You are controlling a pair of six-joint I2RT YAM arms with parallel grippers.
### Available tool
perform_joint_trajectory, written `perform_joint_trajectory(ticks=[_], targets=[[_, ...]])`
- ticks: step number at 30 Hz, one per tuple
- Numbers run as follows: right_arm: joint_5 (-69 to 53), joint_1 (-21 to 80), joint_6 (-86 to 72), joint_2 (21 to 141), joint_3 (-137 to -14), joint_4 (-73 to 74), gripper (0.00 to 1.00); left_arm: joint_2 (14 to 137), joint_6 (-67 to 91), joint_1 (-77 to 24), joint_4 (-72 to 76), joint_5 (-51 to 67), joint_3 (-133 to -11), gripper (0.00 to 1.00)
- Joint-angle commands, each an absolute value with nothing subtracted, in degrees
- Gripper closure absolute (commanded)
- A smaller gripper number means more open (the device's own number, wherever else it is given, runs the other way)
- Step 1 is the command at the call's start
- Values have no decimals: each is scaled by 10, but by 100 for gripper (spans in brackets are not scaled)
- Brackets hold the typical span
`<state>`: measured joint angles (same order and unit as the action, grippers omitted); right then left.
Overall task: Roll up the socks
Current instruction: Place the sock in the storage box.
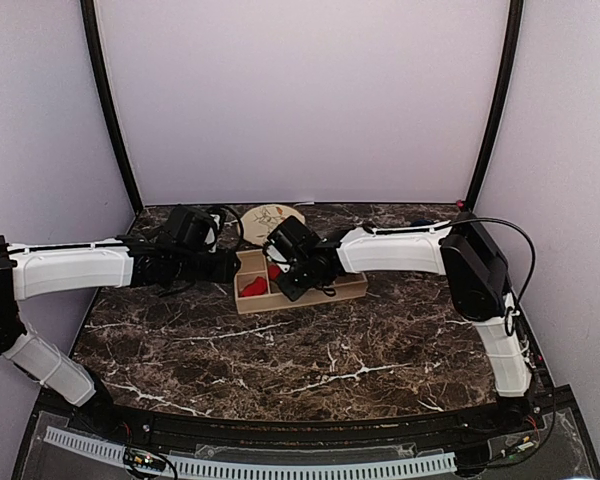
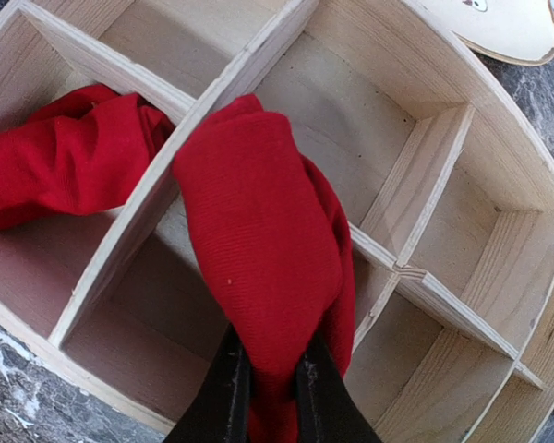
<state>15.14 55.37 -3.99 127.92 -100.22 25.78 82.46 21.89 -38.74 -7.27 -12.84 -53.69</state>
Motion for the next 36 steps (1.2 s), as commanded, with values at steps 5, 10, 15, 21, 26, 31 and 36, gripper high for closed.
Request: perform_joint_trajectory(ticks=[5,10,15,21,26,31,36], targets=[[58,538,-82,1328,-1091,357,100,830,218,-384,-62,-126,-529,45],[19,528,-89,1353,-1154,428,100,836,205,-384,-70,-134,-536,45],[-10,523,-88,1380,-1216,497,100,852,197,-384,-75,-151,-538,45],[-44,514,-76,1406,-1261,562,100,883,188,-383,-81,-160,-544,46],[-62,510,-63,1406,-1238,582,100,895,177,-382,-80,-168,-551,48],[-70,511,-62,1365,-1169,572,100,889,172,-381,-72,-164,-548,48],[-65,525,-72,1317,-1096,551,100,881,174,-381,-67,-148,-539,48]])
